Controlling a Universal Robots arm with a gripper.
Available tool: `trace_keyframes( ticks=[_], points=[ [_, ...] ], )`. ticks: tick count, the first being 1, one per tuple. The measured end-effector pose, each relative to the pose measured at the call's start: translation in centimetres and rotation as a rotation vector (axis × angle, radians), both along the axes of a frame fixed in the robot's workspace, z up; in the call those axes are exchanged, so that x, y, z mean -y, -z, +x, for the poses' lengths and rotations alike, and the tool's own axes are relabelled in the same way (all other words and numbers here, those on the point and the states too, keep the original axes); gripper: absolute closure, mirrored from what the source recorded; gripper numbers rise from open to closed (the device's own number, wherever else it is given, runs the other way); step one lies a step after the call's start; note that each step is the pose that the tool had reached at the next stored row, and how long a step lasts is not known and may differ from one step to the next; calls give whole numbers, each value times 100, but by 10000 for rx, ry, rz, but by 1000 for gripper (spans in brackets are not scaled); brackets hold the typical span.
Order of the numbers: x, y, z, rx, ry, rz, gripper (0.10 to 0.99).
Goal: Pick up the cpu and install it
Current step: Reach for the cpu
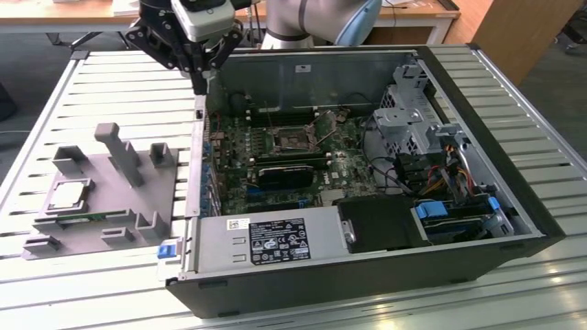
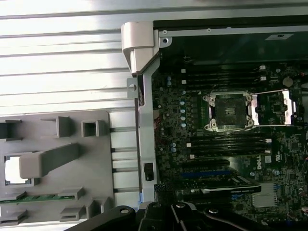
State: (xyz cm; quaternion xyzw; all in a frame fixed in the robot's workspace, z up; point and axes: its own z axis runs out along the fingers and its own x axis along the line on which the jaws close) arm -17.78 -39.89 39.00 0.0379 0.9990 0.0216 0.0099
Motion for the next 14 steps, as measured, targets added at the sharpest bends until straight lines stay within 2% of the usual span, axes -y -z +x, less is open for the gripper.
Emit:
trace_keyframes(
  ticks=[14],
  points=[
    [0, 4, -38, -5, 0, 0, 980]
  ],
)
